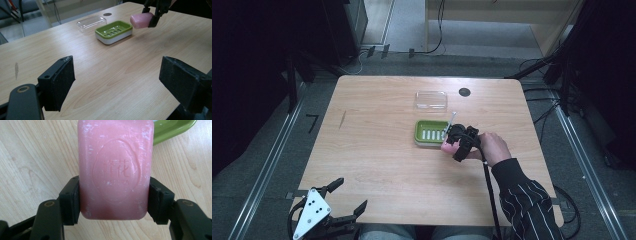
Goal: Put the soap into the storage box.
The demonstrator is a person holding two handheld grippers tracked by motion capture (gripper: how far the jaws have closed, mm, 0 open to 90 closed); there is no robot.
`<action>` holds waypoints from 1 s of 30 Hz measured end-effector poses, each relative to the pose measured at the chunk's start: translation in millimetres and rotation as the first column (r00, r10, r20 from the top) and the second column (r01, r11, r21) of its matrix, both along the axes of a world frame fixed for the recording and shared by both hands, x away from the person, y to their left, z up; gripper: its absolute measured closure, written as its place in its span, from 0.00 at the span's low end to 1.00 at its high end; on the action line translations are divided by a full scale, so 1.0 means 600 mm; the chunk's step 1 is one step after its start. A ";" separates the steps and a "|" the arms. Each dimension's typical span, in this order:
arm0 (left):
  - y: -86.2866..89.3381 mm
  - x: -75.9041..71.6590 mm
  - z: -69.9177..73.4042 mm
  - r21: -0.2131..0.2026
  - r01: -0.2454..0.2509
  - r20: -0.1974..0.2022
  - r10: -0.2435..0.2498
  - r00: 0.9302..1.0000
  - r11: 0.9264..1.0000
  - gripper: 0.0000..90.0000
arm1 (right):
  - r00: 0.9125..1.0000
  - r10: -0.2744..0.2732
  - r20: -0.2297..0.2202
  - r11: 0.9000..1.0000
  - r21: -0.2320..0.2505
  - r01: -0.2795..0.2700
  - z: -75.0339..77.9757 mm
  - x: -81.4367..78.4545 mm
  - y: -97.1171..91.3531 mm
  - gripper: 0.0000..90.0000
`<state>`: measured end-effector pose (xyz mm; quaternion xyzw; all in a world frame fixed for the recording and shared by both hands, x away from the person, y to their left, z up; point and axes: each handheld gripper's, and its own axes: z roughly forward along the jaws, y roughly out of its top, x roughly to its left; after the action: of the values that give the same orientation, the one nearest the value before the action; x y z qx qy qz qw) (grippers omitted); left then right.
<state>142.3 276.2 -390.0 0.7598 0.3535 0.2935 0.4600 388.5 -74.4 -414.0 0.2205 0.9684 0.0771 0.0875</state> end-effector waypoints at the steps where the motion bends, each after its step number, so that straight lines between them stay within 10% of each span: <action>1: 0.000 0.000 0.000 0.001 -0.001 0.000 0.001 1.000 1.000 0.15 | 1.000 0.001 0.002 1.000 0.002 -0.001 0.001 0.001 0.000 0.43; 30: 0.001 -0.002 0.000 0.001 -0.003 0.001 0.003 1.000 1.000 0.16 | 0.998 -0.030 0.056 0.998 0.051 0.027 0.016 0.029 0.015 0.43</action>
<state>141.4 276.9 -389.9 0.7595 0.3542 0.2946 0.4592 405.6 -65.6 -404.1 0.2341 0.9601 0.1063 0.1104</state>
